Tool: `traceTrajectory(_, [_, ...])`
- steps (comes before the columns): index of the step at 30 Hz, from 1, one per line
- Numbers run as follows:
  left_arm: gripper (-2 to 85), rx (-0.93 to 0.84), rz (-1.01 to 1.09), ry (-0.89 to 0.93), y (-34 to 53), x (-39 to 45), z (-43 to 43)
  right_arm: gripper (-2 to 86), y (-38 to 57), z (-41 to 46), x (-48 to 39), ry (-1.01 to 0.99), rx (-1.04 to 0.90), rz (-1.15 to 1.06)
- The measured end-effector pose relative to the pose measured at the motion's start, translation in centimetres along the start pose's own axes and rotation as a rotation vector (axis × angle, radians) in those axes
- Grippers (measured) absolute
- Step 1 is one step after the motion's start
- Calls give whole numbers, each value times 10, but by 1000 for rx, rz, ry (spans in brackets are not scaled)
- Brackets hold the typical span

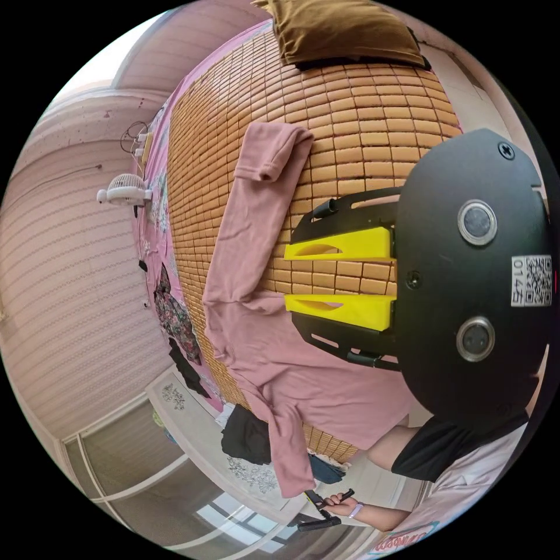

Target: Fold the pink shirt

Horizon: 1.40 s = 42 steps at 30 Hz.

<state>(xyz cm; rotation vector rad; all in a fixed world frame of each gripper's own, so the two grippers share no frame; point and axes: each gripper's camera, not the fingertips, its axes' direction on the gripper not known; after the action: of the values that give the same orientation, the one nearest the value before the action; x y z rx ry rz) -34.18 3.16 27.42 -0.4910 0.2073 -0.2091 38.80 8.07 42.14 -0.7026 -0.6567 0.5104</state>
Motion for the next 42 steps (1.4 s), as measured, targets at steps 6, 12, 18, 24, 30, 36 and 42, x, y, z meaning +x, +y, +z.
traceTrajectory(6, [31,58,-259,-234,17,-82,-45,65,-45,70,-79,-63,-90,-244])
traceTrajectory(12, [4,-39,-42,67,-22,-10,59,44,-113,150,-131,-23,-160,-372])
traceTrajectory(18, [-5,-168,3,63,-61,34,196,15,-185,240,-161,98,-203,-374])
traceTrajectory(24, [-6,-222,87,-39,-73,35,252,7,-227,314,-185,303,-230,-466])
traceTrajectory(30, [-5,-215,21,-119,-94,-12,261,3,-262,330,-160,441,-163,-397])
traceTrajectory(36, [7,-221,-183,18,-116,-67,272,5,-285,319,-141,328,-178,-320])
traceTrajectory(42, [27,-257,-146,109,-87,-50,208,34,-200,163,-103,-27,15,-224])
